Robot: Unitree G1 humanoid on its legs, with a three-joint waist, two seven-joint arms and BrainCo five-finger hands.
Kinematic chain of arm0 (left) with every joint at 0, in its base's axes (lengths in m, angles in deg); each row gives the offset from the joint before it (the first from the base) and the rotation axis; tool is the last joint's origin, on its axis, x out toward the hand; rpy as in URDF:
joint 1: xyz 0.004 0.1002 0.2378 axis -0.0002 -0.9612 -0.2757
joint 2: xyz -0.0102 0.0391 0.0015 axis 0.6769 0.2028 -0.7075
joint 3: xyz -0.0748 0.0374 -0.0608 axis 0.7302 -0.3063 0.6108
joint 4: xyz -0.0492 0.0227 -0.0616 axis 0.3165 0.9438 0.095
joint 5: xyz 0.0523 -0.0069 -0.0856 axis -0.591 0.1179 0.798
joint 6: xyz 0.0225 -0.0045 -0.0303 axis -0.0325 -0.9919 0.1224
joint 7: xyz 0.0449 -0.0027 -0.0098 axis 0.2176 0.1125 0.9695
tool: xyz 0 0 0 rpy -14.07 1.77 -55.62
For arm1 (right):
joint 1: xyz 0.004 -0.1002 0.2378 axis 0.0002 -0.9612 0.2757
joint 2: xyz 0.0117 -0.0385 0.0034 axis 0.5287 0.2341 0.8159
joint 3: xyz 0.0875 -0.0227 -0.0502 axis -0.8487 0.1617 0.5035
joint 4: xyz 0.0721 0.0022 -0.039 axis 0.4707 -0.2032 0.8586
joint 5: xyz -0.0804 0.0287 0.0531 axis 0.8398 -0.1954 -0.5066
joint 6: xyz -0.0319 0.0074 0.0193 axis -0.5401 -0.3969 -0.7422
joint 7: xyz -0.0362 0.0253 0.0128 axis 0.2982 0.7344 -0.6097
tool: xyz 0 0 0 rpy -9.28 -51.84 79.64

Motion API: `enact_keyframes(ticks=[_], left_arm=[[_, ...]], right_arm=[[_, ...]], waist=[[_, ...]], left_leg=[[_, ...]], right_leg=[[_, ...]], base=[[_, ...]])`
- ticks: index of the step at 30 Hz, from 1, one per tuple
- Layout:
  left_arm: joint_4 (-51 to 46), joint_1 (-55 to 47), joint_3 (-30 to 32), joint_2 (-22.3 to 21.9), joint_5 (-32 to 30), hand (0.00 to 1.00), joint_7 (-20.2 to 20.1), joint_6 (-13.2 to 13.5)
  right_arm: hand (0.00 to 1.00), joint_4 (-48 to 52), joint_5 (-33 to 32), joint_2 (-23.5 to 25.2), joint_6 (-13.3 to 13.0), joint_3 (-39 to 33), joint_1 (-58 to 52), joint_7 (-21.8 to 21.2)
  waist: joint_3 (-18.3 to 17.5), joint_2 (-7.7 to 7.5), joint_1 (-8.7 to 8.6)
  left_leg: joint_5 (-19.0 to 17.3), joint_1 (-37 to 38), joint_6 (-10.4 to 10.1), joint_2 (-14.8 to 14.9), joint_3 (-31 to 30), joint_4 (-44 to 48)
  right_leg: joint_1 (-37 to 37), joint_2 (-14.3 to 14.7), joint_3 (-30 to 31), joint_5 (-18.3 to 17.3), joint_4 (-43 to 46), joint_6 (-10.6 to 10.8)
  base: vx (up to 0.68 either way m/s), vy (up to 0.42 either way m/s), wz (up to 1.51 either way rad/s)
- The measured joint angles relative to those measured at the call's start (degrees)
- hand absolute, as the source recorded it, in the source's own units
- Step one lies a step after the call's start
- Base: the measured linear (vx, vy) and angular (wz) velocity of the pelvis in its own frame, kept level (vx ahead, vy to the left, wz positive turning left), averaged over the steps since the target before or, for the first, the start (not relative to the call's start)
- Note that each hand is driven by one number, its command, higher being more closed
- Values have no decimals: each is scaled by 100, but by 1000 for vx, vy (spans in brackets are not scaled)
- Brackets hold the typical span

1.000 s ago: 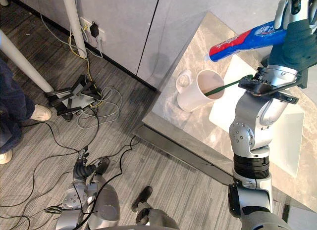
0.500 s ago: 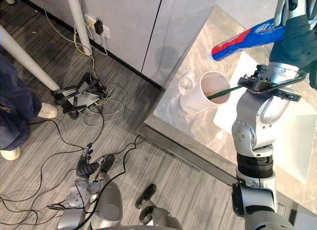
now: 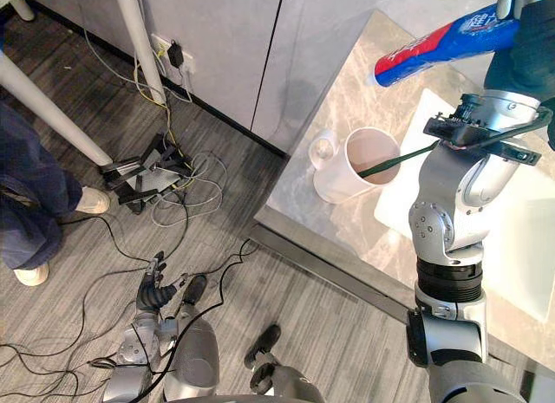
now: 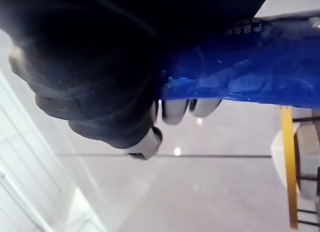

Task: Organize washtable

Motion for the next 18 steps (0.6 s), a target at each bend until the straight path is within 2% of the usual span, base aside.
enact_keyframes(ticks=[12,15,18], left_arm=[[48,-4,-129,-85,63,0,-77,46],[103,-4,-151,-81,64,0,-117,56],[164,-11,-216,-80,122,0,-119,55]], right_arm=[[100,-42,-8,-65,0,159,1,-6],[100,-42,-4,-65,0,228,2,-8],[100,-42,-5,-64,2,238,4,-9]], waist=[[-39,32,61],[-40,33,71],[-40,32,84]], left_leg=[[-17,-178,-11,34,-77,100],[-18,-182,-12,72,-74,100],[-18,-191,-12,76,-77,98]], right_leg=[[-133,19,-130,3,107,-3],[-153,56,-141,70,107,-89],[-160,59,-147,75,109,-87]], base=[[6,4,1],[-4,21,-3],[-2,20,-1]])
